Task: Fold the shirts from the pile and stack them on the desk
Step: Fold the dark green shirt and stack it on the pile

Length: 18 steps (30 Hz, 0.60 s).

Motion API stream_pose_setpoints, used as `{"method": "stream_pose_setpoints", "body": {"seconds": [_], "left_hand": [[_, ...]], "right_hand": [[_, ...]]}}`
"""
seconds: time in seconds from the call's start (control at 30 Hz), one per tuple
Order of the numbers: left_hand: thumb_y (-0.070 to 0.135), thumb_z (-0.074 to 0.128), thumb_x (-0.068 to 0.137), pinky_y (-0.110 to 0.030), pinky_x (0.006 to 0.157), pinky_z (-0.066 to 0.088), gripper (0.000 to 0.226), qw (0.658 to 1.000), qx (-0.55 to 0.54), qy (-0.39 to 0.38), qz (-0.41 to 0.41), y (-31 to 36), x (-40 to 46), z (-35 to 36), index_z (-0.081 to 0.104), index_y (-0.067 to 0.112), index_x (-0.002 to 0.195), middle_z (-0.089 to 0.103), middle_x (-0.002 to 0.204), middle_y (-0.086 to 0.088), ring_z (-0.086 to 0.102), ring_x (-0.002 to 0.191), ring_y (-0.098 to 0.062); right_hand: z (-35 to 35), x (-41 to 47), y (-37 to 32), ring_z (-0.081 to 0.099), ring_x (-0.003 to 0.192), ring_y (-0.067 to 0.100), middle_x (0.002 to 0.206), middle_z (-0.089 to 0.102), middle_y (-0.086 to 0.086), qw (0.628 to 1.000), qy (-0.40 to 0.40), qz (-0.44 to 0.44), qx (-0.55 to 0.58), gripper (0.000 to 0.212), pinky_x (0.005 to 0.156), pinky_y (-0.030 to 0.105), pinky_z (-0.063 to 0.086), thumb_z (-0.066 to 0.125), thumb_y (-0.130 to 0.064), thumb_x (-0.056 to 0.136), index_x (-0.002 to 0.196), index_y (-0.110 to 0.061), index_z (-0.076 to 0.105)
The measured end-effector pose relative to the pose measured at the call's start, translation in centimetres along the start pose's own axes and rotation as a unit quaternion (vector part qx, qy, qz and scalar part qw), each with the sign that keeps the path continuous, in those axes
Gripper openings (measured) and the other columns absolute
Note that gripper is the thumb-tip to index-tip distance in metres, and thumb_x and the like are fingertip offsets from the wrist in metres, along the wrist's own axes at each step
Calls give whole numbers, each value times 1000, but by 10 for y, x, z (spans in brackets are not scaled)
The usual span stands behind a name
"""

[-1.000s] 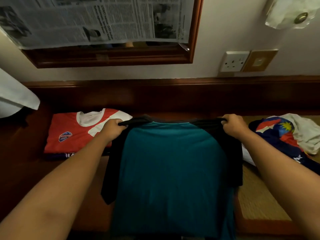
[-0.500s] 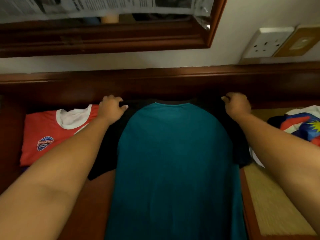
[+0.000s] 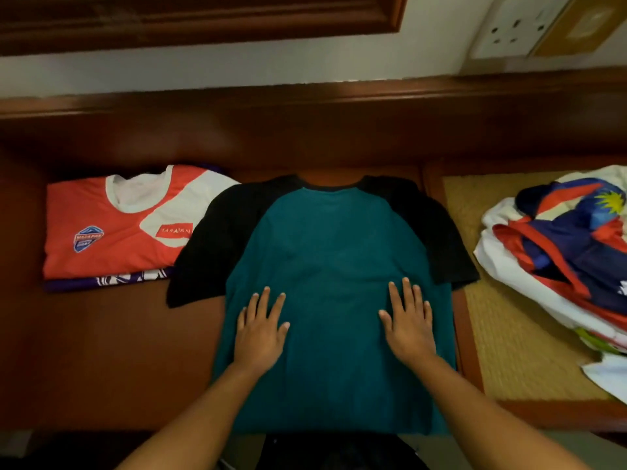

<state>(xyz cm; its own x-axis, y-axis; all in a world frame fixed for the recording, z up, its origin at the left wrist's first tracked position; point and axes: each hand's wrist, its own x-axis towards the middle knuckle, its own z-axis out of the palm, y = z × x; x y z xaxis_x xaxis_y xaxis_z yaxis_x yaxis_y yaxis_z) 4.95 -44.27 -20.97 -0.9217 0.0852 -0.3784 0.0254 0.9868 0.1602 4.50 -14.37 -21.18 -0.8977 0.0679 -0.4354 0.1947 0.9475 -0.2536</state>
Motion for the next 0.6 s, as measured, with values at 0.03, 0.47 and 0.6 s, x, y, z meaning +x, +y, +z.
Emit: {"method": "stream_pose_setpoints", "body": {"seconds": [0.03, 0.47, 0.6], "left_hand": [[45, 39, 99, -48, 115, 20, 60, 1000, -2, -14, -9, 2, 0, 0, 19, 28, 152, 11, 161, -6, 12, 147, -31], [23, 58, 92, -50, 111, 28, 61, 971, -155, 63, -174, 2, -95, 29, 32, 11, 147, 20, 155, -20, 21, 140, -39], [18, 67, 86, -52, 101, 35, 67, 948, -166, 83, -259, -17, -139, 49, 36, 3, 143, 37, 143, -25, 38, 125, -45]], "right_hand": [[-3, 3, 5, -12, 148, 23, 161, -13, 2, 1000, -8, -7, -14, 61, 119, 44, 1, 18, -48, 102, 154, -23, -2], [13, -110, 55, 47, 119, 33, 128, 51, 17, 989, 64, 63, 118, 39, 100, 44, 41, 56, -14, 92, 129, -4, 51], [30, -141, 64, 54, 104, 37, 111, 55, 20, 984, 72, 103, 129, 29, 85, 41, 45, 59, -9, 90, 117, 0, 52]]}}
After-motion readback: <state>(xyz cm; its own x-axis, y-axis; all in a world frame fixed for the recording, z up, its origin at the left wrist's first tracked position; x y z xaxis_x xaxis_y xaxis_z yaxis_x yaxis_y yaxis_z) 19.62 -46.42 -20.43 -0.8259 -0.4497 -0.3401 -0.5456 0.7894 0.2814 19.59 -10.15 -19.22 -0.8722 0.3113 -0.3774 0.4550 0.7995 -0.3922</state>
